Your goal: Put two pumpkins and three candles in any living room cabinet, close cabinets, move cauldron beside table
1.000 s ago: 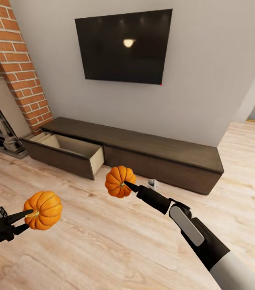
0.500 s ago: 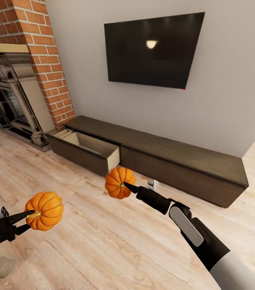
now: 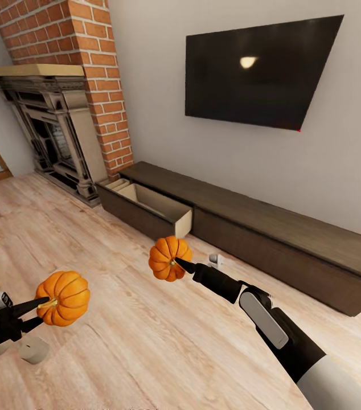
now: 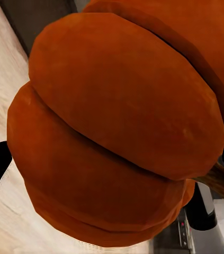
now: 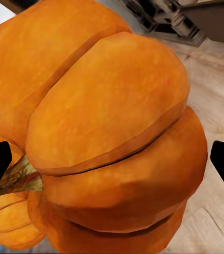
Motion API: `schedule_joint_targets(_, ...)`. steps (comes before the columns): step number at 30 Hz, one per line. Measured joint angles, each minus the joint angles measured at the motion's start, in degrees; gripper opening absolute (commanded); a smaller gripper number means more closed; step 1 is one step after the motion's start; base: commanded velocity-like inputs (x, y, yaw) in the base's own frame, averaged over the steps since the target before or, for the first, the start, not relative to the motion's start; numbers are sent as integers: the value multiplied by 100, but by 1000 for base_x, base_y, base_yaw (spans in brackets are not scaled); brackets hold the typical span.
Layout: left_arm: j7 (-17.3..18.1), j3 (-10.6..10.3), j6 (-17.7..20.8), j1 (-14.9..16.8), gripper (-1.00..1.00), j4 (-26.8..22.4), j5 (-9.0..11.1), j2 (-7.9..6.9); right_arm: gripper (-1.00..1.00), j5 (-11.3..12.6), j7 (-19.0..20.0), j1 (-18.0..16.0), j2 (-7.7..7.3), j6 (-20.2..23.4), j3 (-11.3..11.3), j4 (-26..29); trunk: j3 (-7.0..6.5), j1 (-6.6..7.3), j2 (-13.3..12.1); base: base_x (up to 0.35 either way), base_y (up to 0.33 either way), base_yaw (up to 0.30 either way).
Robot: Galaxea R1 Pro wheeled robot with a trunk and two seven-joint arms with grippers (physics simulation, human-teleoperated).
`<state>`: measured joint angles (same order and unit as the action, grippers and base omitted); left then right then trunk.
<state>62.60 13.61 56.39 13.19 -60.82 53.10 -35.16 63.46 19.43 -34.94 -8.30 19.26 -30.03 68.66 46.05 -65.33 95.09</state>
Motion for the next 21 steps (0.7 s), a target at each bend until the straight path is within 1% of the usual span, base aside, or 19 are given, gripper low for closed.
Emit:
schedule_joint_targets(2,-2,-2,-5,0,-100,0,-4,0,-100,0,0,0,0,0,0,0,0,0,0,75,-12,291)
schedule_joint_targets(4,-5,-7,-5,0,-100,1,0,0,-100,-2,0,0,0,1,-1,1,0,2,0,233,-108,291)
schedule_joint_targets(6,-9,-6,23,2,-100,0,50,0,-100,-10,-1,0,0,1,0,2,0,3,0,269,-174,279)
schedule_joint_targets(8,-13,-8,17,3,-100,1,40,1,-100,-15,3,0,0,2,0,8,0,3,0,278,-209,158)
schedule_joint_targets(13,-7,-3,14,4,-100,-2,35,14,-100,-23,7,1,-1,2,1,13,0,3,0,286,-194,31)
schedule_joint_targets(15,-7,-2,13,4,-100,-5,32,51,-100,-25,7,2,-1,2,1,18,0,3,0,291,-170,4)
schedule_joint_targets(21,-7,-2,7,3,-100,-8,13,78,-100,-23,8,1,-1,1,1,28,-23,3,0,301,-113,65)
